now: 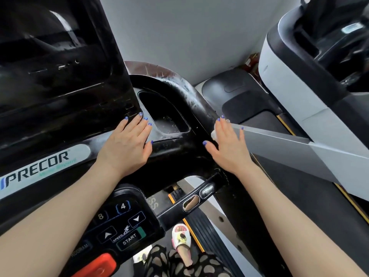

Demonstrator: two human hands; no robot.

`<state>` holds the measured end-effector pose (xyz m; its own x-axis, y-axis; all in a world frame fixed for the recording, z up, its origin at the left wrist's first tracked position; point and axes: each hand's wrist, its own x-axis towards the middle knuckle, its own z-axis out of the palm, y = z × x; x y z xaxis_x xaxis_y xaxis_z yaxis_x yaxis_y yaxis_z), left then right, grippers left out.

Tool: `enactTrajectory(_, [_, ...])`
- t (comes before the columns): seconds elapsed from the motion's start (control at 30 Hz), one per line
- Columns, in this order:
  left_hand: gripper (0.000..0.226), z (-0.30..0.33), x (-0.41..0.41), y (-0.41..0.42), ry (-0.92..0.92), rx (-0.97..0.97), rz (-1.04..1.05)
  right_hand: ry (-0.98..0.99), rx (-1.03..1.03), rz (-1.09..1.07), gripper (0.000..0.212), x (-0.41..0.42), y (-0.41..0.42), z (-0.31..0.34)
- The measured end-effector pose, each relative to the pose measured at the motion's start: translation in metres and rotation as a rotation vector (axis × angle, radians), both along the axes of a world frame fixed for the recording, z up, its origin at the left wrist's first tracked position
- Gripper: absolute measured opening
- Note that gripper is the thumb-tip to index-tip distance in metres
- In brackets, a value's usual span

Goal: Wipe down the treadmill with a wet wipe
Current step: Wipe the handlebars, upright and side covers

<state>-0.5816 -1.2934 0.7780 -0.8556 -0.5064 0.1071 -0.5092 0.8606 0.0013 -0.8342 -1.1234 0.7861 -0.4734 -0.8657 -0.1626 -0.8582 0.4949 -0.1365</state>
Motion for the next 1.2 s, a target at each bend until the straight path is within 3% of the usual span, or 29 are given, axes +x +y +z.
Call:
enactTrajectory(0.07, [0.062, 0.0, 0.0, 0.0, 0.01, -0.002, 0.0, 0.042, 0.052, -0.039, 0.083, 0.014, 0.008, -0.004])
enactTrajectory(0.27, [0.061, 0.0, 0.0, 0.0, 0.009, -0.001, 0.001, 0.175, 0.009, -0.162, 0.076, 0.012, -0.02, -0.01])
enactTrajectory(0.4, [0.062, 0.001, 0.0, 0.0, 0.007, 0.0, 0.008, 0.051, 0.054, -0.278, 0.071, -0.014, -0.065, -0.006])
enactTrajectory(0.67, [0.063, 0.002, 0.0, 0.0, -0.013, 0.009, 0.013, 0.267, 0.025, -0.106, 0.088, 0.044, 0.021, -0.017])
enactTrajectory(0.8, [0.062, 0.002, 0.0, 0.0, -0.017, 0.015, 0.014, 0.274, 0.065, -0.136, 0.089, 0.04, 0.005, -0.019])
enactTrajectory(0.97, [0.063, 0.004, 0.001, 0.001, -0.024, 0.025, 0.014, 0.152, 0.014, -0.181, 0.069, 0.008, -0.048, -0.01])
enactTrajectory(1.13, [0.064, 0.003, 0.0, 0.0, -0.018, 0.025, 0.011, 0.258, -0.094, 0.156, 0.055, -0.005, -0.018, -0.011])
enactTrajectory(1.2, [0.064, 0.002, 0.0, 0.0, -0.004, 0.024, 0.011, 0.312, -0.273, 0.209, 0.042, -0.011, -0.001, -0.014])
